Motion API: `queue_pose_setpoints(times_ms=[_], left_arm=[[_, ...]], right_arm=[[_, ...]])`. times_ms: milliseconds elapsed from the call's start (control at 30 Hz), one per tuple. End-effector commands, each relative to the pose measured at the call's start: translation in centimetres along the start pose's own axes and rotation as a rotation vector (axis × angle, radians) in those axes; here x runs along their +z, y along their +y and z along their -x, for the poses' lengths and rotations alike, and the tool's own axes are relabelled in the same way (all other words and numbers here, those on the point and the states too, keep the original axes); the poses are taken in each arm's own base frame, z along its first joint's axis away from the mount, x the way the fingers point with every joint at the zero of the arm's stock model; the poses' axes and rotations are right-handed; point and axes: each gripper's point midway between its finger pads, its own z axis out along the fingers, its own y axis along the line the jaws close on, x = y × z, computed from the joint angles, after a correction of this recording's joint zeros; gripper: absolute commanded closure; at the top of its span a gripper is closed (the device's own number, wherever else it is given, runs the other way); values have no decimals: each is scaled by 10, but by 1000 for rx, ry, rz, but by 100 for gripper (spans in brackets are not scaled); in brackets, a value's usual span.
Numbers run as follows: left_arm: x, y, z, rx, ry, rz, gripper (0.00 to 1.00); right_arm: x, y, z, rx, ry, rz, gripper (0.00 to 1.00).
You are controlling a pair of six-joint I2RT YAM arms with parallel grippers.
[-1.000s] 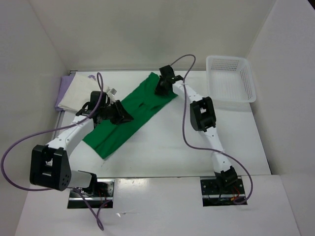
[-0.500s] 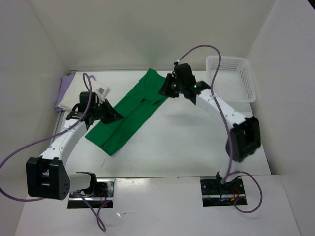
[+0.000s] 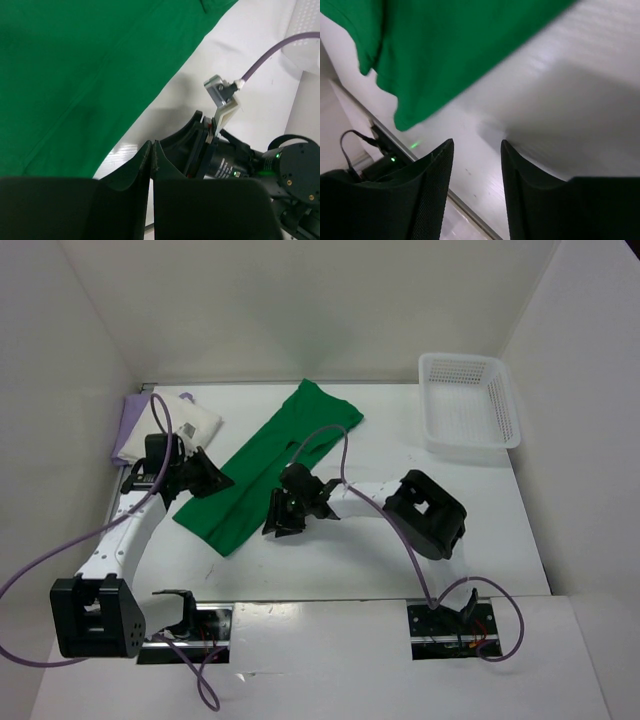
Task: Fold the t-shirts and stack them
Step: Rotate the tshirt 90 degrees
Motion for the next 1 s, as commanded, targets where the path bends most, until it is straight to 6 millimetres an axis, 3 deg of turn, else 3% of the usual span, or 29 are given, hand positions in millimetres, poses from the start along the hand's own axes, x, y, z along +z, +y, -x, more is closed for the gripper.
queue_pose_setpoints(times_ms=[0,133,200,300,333,400,433,500,567,600,633,667,700,767,800,833,900,967], left_arm=[[-8,1,5,54,-50,3,91],[-8,3,-2,50,-37,0,90],[-8,1,-1,54,-38,-15,90],[-5,1,0,54,-38,-15,95],[-3,1,2,55,-39,-16,95],[0,3,2,53,-36,-14,97],[1,2,0,59,-21,-22,97],[8,5,-5,44,16,-24,92],[10,3,-9,47,35,-32,86],[11,3,-11,53,36,-28,84],[15,6,-16,52,53,-15,83],[16,2,-21,66,67,-24,83],[18,2,-27,58,82,-23,83],[23,1,-39,64,127,-18,79],[24,-2,-53,69,164,-19,78],[27,2,-63,72,196,-2,76],[31,-1,-85,108,255,4,67],[34,4,-106,119,307,33,56]], right_arm=[[14,24,29,18,-97,67,51],[32,15,35,50,-115,30,49],[41,11,36,64,-107,17,54],[47,11,39,66,-103,10,71],[50,10,41,66,-110,5,82],[50,3,38,65,-101,-26,95],[43,4,38,65,-109,-31,100],[27,-12,51,77,-135,-57,100],[-2,-26,49,81,-151,-71,100],[-15,-61,42,89,-140,-140,100],[-38,-57,45,75,-157,-124,100],[-50,-69,40,80,-145,-145,100],[-63,-101,23,96,-109,-213,100],[-98,-109,22,109,-157,-225,100],[-107,-133,5,144,-138,-265,100],[-130,-133,14,170,-193,-233,100],[-144,-145,7,208,-224,-232,92],[-157,-134,8,219,-258,-198,72]])
